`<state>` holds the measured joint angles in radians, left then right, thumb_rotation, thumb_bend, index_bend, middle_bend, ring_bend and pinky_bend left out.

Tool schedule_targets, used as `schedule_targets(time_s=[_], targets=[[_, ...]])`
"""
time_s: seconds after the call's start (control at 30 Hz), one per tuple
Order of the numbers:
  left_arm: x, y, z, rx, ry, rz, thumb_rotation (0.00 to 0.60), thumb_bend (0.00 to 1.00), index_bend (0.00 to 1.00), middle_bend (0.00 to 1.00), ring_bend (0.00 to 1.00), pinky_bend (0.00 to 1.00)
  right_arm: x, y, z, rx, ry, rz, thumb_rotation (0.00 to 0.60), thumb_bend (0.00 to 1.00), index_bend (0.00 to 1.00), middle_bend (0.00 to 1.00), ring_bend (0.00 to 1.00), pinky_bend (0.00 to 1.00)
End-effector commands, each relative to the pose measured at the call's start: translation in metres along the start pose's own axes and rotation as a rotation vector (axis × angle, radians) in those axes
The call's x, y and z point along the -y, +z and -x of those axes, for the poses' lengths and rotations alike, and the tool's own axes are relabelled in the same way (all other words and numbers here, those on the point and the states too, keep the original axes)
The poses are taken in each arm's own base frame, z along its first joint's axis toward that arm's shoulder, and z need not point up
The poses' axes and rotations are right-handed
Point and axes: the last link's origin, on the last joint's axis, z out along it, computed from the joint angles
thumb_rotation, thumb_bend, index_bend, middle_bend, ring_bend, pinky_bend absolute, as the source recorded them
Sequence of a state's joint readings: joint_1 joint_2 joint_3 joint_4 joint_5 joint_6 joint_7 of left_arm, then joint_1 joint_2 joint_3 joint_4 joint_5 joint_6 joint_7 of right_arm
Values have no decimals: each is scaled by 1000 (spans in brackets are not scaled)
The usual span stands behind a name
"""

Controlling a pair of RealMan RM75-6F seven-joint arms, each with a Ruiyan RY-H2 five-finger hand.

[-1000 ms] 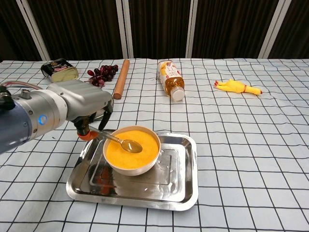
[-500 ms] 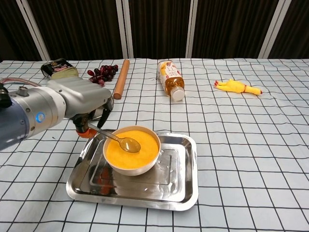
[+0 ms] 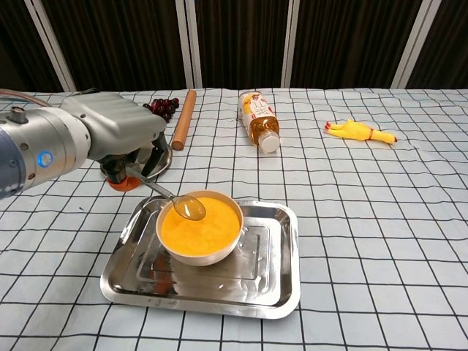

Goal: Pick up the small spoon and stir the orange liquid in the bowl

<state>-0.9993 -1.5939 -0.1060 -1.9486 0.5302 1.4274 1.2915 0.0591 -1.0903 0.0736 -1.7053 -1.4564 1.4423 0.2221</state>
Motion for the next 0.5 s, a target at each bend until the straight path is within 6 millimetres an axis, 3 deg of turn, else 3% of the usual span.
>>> schedule_targets(time_s=[0.03,0.5], targets=[[1,0,-3,-28,40,5,600,588,672,999,954,964,-1,0,0,1,1,0,600,322,0,0,0,0],[-5,3,-3,-151,285,33,600,597,739,1000,973,978,0,0,0,2,4,1,600,323,0,0,0,0]])
